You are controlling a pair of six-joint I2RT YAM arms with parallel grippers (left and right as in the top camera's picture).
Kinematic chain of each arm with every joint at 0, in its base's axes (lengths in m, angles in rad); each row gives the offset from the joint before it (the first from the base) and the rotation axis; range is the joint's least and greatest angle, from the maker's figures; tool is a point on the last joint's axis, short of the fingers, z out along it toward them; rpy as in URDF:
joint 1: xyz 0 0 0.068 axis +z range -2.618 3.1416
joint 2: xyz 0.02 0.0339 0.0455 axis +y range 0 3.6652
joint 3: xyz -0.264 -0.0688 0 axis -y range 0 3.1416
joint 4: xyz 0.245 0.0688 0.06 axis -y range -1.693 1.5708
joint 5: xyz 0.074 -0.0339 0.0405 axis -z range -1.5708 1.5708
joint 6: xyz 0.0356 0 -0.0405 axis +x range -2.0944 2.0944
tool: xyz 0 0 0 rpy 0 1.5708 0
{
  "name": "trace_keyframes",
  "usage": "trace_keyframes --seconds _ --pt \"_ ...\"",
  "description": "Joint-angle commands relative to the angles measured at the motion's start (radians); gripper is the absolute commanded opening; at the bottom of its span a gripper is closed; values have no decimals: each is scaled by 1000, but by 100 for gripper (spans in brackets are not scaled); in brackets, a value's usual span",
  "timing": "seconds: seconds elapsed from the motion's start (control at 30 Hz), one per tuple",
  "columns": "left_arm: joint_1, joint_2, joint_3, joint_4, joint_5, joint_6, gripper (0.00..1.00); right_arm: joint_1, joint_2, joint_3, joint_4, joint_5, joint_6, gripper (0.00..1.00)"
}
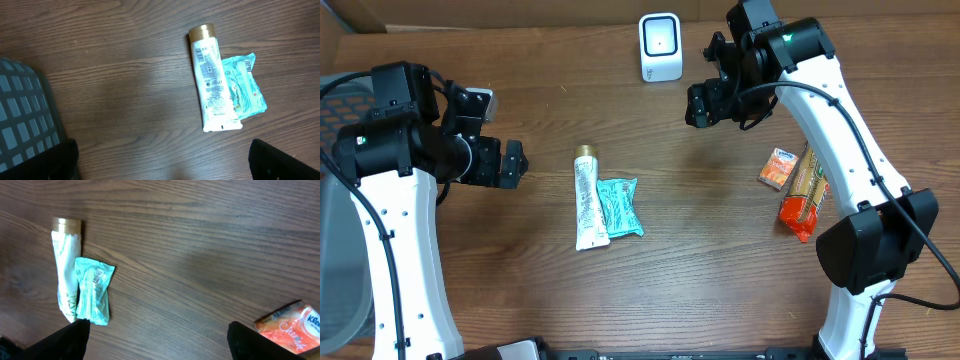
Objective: Scan the item barcode
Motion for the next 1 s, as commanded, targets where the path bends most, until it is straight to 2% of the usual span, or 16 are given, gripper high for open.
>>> trace_keyframes --seconds 0.0,0.97 --pt "-1 -9 8 1 12 0 100 -3 2 -1 27 13 -1 90" --pt "-1 -9 8 1 12 0 100 -1 6 -1 37 33 11 90"
